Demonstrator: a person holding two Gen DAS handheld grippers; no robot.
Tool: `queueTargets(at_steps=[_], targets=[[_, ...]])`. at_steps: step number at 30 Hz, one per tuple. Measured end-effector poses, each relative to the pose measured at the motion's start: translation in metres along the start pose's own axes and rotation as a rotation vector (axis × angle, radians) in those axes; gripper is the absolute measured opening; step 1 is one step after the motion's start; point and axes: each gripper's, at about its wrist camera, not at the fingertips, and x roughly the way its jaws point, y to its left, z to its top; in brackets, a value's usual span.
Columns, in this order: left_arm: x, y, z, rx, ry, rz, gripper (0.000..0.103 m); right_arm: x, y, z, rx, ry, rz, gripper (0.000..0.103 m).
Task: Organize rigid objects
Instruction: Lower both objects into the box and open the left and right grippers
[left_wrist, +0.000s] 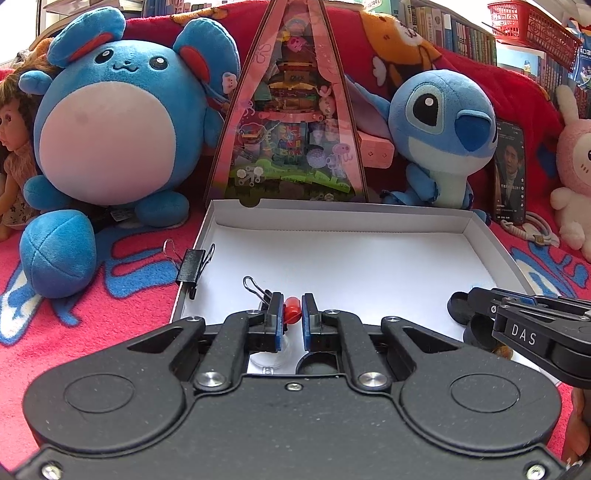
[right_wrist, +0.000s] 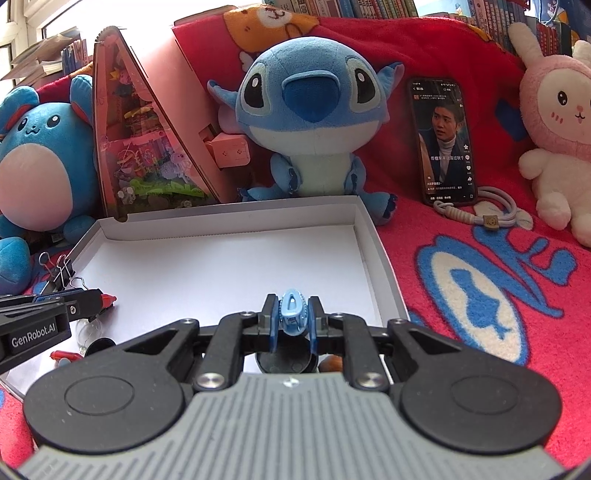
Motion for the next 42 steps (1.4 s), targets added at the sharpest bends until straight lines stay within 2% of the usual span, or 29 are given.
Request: queueTargets(at_steps=[27,31,34,38,42], targets=[[0.012,0.000,-0.006,0.000,0.031,0.001,0.011,0.008,-0.002,-0.002,0.010,0.028,0.004,0.021],[0.012,0.000,-0.005,0.001,0.029,0.000,0.012,0.007,-0.002,-0.002,0.020,0.027,0.008,0.027],[0.010,0.000,-0.006,0.004,0.022,0.002,0.012,0.006,-0.003,-0.002,0.028,0.023,0.006,0.027],[0.006,0.001,-0.006,0.003,0.015,0.002,0.019,0.004,-0.004,-0.002,0.034,0.016,0.002,0.044],[0.002,0.000,-0.006,0.011,0.003,0.004,0.031,0.002,-0.005,-0.003,0.038,0.010,0.004,0.046]])
